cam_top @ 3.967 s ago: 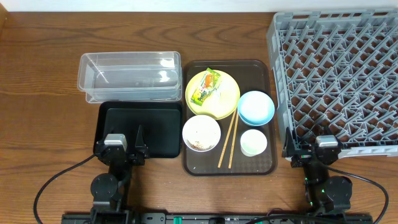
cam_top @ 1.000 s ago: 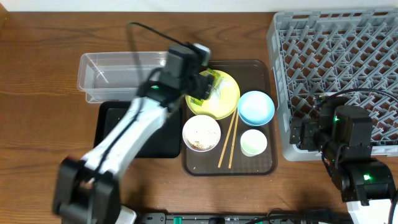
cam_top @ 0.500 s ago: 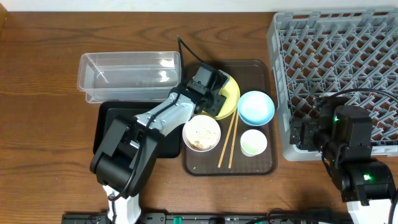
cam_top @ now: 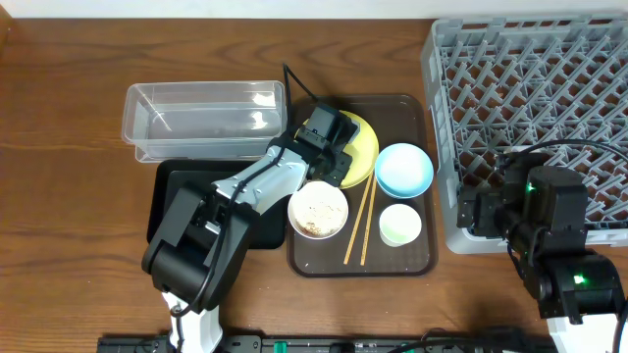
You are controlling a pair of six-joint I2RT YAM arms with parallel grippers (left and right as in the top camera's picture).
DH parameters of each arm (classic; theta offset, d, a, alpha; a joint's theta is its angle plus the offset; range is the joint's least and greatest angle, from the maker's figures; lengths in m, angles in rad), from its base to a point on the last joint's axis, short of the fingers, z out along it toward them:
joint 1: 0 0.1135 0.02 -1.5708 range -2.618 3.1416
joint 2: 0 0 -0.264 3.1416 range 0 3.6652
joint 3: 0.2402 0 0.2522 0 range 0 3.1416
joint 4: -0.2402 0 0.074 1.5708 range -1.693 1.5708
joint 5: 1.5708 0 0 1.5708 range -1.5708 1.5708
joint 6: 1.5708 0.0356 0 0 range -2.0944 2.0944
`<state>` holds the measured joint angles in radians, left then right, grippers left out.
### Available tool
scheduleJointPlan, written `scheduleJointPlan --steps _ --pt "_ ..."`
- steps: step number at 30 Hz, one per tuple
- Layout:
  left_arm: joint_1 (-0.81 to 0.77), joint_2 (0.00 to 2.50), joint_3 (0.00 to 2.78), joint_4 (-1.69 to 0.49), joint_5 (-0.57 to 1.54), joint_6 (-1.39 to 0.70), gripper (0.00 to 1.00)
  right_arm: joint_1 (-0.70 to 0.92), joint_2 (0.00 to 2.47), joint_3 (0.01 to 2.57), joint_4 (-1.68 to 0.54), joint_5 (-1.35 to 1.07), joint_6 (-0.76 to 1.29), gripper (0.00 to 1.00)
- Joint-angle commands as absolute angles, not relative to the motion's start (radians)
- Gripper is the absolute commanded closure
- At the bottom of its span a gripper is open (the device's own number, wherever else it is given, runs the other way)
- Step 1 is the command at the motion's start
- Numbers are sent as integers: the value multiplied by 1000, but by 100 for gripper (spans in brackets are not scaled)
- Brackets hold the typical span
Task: Sort waste into correct bins and load items into the dishwasher rack
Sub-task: 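Grasp the white tissue with the left gripper, drop it in the container, then grasp the snack wrapper with the left gripper, drop it in the container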
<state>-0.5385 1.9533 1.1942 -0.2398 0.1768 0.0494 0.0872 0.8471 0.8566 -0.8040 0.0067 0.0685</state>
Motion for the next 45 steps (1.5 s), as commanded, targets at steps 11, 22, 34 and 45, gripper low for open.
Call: scheduleJointPlan --steps 11,22,34,45 --pt "-406 1578 1219 -268 63 -40 94 85 844 879 -807 3 81 1" --pt "-160 1622 1198 -290 -46 -186 93 85 844 879 -807 3 81 1" --pt "-165 1654 1205 -283 68 -174 43 85 844 879 -807 3 81 1" --pt "-403 1694 1206 -263 142 143 35 85 844 879 -804 3 81 1"
